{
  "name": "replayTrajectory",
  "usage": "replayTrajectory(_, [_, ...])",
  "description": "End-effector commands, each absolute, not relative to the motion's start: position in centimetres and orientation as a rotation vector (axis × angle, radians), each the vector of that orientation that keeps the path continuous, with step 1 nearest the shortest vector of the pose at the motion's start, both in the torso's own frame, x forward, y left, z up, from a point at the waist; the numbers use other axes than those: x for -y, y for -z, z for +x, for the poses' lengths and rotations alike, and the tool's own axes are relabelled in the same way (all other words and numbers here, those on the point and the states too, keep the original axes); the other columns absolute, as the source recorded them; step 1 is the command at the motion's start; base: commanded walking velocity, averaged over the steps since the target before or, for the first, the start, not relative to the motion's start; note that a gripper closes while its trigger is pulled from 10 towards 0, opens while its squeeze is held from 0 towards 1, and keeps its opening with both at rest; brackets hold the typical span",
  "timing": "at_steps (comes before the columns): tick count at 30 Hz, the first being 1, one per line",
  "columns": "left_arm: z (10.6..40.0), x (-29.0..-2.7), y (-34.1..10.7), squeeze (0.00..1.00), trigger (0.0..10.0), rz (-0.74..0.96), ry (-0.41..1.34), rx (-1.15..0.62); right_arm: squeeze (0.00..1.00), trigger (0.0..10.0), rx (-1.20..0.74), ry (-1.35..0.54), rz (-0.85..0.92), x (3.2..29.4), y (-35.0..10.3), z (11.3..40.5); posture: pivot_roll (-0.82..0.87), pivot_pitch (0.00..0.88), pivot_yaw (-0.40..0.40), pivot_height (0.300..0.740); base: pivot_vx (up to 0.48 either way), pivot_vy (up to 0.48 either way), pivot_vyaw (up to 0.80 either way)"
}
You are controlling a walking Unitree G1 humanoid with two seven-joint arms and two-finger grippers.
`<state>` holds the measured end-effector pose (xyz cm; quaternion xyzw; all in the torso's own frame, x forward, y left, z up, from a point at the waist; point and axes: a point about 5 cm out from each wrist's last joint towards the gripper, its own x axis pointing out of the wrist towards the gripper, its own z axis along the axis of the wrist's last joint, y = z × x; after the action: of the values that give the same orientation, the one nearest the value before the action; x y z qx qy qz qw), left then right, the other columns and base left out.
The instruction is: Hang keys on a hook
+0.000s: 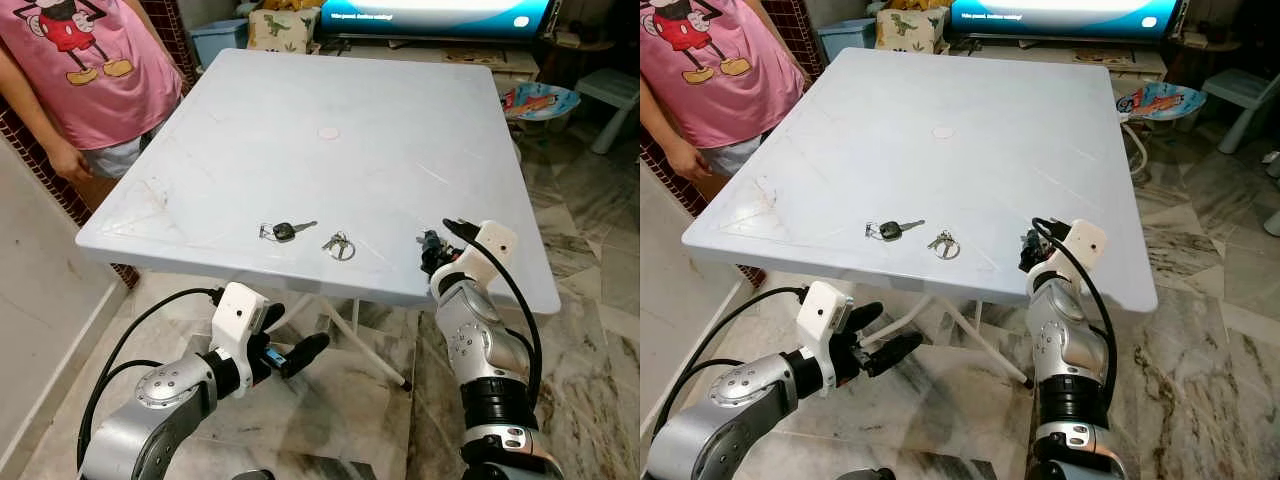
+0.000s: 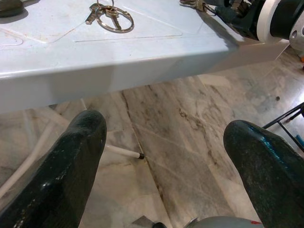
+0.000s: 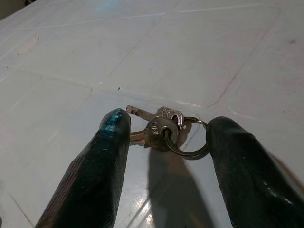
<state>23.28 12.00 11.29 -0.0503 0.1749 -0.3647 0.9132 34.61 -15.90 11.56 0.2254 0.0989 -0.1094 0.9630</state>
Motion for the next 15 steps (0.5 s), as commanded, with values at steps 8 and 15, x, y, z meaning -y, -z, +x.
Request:
replayTrajectory(8, [23.16,-11.99,-11.32,0.00,10.0,-0.089,0.759,-0.360,0.00,0.0,-0.192,0.229,0.480,16.23,-11.95,35.44,0.11,0.112,0.041,0.740,0.000,0.000,0.00])
replayTrajectory(15, [23.18,-11.98,-11.32,0.00,10.0,-0.090,0.759,-0.360,0.00,0.0,-0.183,0.238,0.475,16.43,-12.00,35.56,0.11,0.112,0.041,0.740,0.000,0.000,0.00])
